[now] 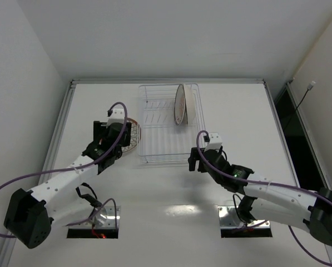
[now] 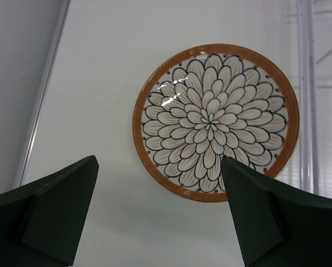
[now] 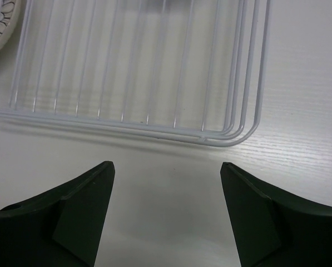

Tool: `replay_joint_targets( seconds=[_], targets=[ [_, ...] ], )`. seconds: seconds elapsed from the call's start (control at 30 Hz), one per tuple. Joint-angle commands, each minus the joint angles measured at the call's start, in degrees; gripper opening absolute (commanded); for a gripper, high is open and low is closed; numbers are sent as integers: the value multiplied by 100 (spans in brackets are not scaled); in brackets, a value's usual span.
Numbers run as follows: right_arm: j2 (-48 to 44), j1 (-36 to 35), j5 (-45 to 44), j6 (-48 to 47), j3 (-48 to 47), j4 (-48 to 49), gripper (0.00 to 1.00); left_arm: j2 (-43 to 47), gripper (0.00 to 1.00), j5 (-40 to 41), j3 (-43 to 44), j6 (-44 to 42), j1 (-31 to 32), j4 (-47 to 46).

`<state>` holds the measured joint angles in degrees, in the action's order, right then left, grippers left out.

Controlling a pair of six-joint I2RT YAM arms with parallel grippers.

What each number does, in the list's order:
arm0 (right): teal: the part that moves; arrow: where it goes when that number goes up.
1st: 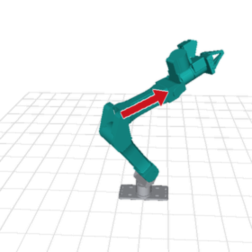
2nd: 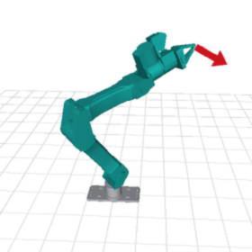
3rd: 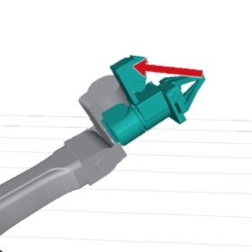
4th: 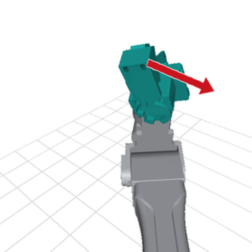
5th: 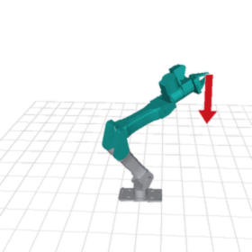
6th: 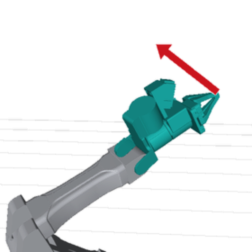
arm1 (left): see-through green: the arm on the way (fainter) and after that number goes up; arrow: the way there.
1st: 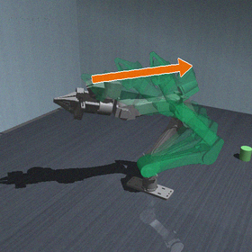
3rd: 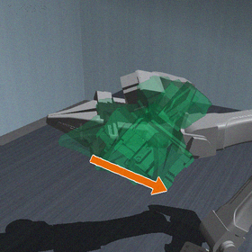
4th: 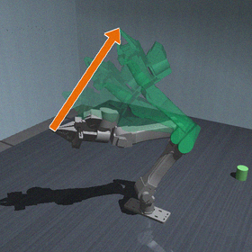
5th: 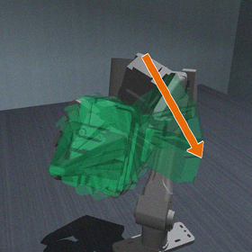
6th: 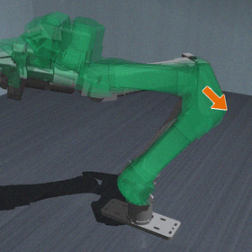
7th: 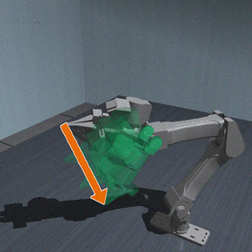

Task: Load the plates into the dish rack

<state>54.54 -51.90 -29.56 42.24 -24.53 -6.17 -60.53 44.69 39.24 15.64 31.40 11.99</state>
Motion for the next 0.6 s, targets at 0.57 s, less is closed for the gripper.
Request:
replay_joint_targets(
  seconds=[0.57],
  targets=[
    [-199,83,134,-339,484,767,82,-891,100,553,-20,-2704,903,-685]
  ],
)
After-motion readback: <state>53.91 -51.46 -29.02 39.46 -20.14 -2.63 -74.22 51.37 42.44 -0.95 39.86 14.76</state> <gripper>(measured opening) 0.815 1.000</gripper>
